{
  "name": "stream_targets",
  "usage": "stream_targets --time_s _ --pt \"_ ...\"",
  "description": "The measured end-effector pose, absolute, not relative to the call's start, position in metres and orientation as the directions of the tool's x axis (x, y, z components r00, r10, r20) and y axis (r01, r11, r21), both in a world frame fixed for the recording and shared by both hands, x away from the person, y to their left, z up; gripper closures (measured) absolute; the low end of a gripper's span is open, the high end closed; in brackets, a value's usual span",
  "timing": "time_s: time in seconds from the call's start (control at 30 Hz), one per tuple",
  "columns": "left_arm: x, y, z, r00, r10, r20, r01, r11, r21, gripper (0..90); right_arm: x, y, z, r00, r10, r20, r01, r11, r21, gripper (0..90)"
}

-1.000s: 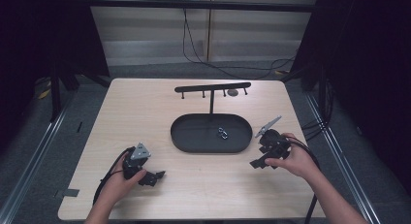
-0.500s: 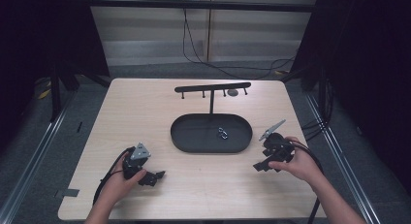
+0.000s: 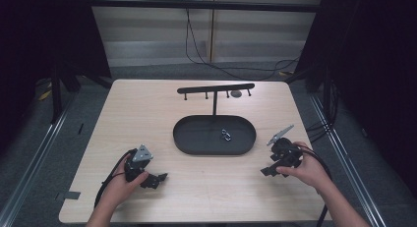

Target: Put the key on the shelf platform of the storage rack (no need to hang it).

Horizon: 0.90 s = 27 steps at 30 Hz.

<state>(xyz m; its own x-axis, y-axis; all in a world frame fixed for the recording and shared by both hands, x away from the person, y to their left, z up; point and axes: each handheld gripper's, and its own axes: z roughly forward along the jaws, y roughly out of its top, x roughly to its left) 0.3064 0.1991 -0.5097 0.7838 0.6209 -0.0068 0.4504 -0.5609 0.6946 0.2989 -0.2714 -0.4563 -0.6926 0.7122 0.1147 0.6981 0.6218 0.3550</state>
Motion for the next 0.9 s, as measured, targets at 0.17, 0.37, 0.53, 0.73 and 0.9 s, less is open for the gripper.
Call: stream_targets --time_s 0.17,0.37,0.53,0.73,0.9 --pt "0.306 0.199 -0.510 0.784 0.621 -0.007 0.451 -0.560 0.695 0.2 0.296 -0.274 -0.459 -0.689 0.716 0.112 0.702 0.620 0.351 26.6" --pt "0.306 0.199 -0.510 0.784 0.621 -0.007 0.450 -0.561 0.695 0.2 0.292 -0.278 -0.464 -0.688 0.717 0.107 0.702 0.621 0.349 26.5" --pt "0.306 0.199 -0.510 0.784 0.621 -0.007 0.451 -0.561 0.695 0.2 0.289 -0.280 -0.467 -0.688 0.719 0.103 0.703 0.624 0.342 25.8" --pt "0.306 0.199 -0.510 0.784 0.621 -0.007 0.451 -0.561 0.695 0.2 0.285 -0.282 -0.470 -0.685 0.720 0.109 0.705 0.617 0.351 25.6" --pt "0.306 0.199 -0.510 0.784 0.621 -0.007 0.451 -0.560 0.695 0.2 0.283 -0.286 -0.476 -0.675 0.727 0.125 0.716 0.605 0.348 25.6"
